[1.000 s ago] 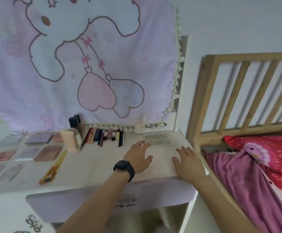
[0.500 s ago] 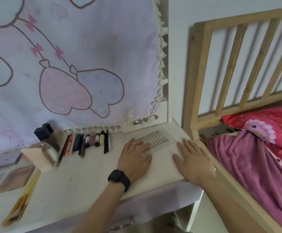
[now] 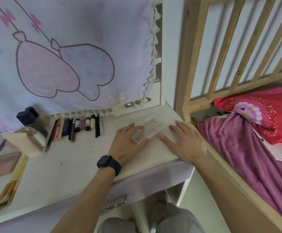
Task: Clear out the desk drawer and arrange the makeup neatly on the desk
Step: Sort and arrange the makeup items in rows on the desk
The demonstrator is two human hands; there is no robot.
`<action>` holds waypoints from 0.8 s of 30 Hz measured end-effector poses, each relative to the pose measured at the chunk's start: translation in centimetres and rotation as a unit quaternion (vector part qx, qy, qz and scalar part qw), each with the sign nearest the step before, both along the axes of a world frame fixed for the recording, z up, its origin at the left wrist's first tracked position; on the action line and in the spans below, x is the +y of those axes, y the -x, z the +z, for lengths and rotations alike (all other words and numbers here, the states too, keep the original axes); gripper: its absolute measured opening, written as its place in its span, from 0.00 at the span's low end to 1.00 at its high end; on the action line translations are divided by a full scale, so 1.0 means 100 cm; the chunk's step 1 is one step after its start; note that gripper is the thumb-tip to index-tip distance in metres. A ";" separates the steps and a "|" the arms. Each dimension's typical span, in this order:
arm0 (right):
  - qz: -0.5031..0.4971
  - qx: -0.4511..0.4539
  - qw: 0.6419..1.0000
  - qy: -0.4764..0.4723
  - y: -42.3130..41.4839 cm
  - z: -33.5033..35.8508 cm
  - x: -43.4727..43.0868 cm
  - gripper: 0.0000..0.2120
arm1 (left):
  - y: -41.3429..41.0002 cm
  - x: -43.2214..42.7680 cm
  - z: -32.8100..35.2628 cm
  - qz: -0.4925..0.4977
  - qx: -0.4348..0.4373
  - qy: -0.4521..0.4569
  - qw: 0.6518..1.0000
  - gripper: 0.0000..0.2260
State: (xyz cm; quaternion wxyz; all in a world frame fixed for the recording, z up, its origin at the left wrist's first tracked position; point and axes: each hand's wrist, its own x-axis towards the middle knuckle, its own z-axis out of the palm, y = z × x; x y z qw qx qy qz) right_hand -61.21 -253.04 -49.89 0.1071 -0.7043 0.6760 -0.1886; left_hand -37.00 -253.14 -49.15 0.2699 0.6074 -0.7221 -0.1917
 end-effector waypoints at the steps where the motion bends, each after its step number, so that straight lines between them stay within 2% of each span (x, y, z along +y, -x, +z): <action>1: 0.000 -0.008 1.000 -0.007 0.000 0.002 0.000 0.47 | 0.000 0.001 0.001 -0.004 0.014 0.006 1.000 0.19; 3: 0.002 -0.022 0.999 -0.026 0.000 0.008 0.001 0.48 | 0.002 0.003 0.003 -0.014 0.034 0.014 0.999 0.16; 7: 0.025 -0.083 0.991 -0.099 -0.003 0.024 0.001 0.51 | 0.002 0.005 0.007 -0.021 0.050 0.004 0.999 0.19; 9: 0.041 -0.169 0.977 -0.125 -0.012 0.031 0.003 0.49 | 0.002 0.005 0.008 -0.030 0.050 0.002 0.998 0.22; 12: 0.044 -0.294 0.949 -0.108 -0.031 0.031 0.004 0.44 | 0.002 0.007 0.010 -0.031 0.062 0.001 0.998 0.24; 16: 0.001 -0.449 0.887 -0.105 -0.044 0.026 0.005 0.39 | 0.002 0.009 0.012 -0.023 0.085 0.007 0.996 0.23; 21: 0.000 -0.512 0.856 -0.072 -0.046 0.023 0.000 0.38 | 0.004 0.010 0.013 -0.024 0.085 0.018 0.996 0.22; 22: -0.003 -0.517 0.853 -0.068 -0.045 0.023 0.001 0.38 | 0.004 0.011 0.014 -0.017 0.101 0.018 0.995 0.21; 24: -0.004 -0.513 0.857 -0.052 -0.044 0.019 0.003 0.37 | 0.003 0.012 0.017 0.010 0.186 0.006 0.982 0.18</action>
